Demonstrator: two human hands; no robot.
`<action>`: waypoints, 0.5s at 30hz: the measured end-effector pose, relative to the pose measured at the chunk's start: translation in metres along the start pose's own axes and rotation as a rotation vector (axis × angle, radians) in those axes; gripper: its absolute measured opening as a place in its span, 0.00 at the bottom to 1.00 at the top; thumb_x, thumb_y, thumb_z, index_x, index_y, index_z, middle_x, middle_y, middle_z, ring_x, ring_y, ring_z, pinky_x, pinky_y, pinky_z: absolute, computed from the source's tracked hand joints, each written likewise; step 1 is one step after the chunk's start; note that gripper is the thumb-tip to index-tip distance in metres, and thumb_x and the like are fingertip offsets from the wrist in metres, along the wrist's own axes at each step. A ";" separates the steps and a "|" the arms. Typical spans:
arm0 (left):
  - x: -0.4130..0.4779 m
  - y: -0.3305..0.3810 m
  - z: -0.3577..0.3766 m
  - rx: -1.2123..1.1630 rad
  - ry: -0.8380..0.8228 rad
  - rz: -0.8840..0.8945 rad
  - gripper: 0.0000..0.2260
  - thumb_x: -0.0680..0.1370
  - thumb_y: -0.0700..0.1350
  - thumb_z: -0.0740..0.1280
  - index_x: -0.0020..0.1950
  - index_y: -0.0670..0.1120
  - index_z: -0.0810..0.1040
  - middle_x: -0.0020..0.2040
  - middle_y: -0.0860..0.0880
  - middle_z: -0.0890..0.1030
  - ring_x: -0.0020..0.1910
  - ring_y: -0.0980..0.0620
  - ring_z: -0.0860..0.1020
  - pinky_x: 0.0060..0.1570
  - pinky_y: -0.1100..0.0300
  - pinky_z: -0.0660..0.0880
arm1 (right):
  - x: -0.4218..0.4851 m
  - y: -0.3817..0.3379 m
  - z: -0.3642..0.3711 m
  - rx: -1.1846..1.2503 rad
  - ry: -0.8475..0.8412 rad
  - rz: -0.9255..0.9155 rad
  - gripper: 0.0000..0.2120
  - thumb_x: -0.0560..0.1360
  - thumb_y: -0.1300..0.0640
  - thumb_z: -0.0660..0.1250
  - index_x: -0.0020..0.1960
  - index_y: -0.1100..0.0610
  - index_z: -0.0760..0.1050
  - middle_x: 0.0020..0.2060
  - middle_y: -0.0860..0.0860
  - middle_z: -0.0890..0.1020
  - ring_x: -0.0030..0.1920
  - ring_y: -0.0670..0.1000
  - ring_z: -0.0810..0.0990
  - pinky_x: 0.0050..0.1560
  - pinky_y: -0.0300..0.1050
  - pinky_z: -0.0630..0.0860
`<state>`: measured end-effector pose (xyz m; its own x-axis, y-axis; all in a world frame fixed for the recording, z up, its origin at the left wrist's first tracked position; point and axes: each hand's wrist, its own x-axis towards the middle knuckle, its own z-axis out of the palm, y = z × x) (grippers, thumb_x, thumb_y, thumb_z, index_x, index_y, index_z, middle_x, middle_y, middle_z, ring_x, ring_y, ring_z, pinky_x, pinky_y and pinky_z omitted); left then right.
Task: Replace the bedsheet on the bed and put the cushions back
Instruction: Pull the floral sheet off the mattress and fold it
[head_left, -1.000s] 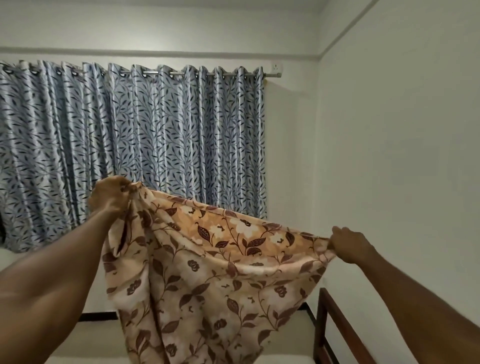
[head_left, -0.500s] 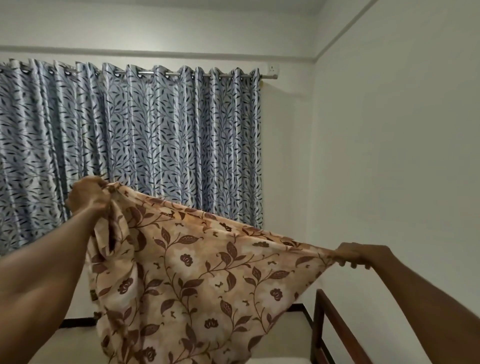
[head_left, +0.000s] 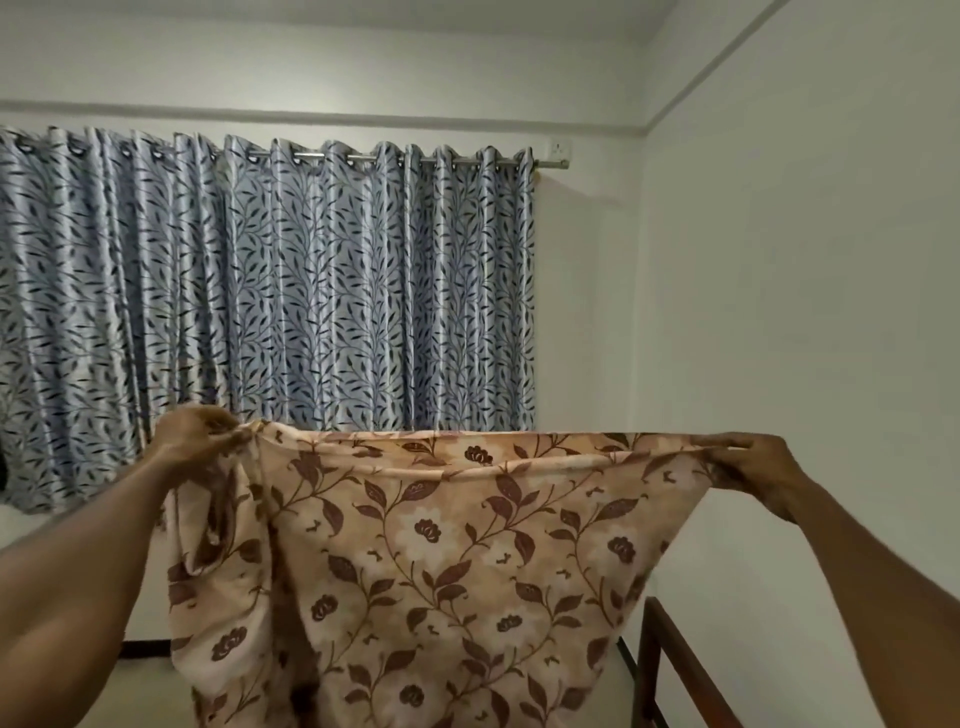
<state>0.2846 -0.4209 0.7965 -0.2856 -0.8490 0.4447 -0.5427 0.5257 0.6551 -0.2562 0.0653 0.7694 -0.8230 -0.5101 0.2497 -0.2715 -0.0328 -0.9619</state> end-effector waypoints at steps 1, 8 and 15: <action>-0.002 -0.007 -0.004 -0.054 -0.110 -0.011 0.06 0.75 0.46 0.78 0.48 0.45 0.86 0.44 0.40 0.85 0.34 0.42 0.84 0.26 0.56 0.80 | 0.001 0.000 -0.010 0.001 -0.093 0.079 0.10 0.76 0.68 0.73 0.57 0.66 0.84 0.50 0.67 0.85 0.46 0.60 0.83 0.41 0.48 0.86; -0.019 -0.019 0.011 0.136 -0.969 -0.220 0.10 0.74 0.45 0.78 0.52 0.41 0.86 0.46 0.41 0.85 0.38 0.46 0.83 0.31 0.55 0.81 | 0.003 -0.002 -0.011 -0.311 -0.643 0.401 0.15 0.74 0.66 0.76 0.60 0.67 0.83 0.49 0.63 0.82 0.42 0.53 0.79 0.48 0.48 0.80; -0.023 -0.012 0.102 -0.085 -0.150 -0.362 0.08 0.72 0.42 0.81 0.44 0.39 0.86 0.41 0.37 0.85 0.39 0.40 0.85 0.42 0.50 0.80 | 0.022 -0.001 0.100 -0.714 0.045 0.055 0.06 0.70 0.62 0.79 0.45 0.64 0.86 0.36 0.61 0.85 0.34 0.57 0.85 0.39 0.46 0.83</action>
<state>0.2169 -0.4133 0.7158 -0.2028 -0.9754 0.0858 -0.5641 0.1880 0.8040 -0.2241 -0.0324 0.7651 -0.8604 -0.4586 0.2223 -0.4767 0.5697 -0.6695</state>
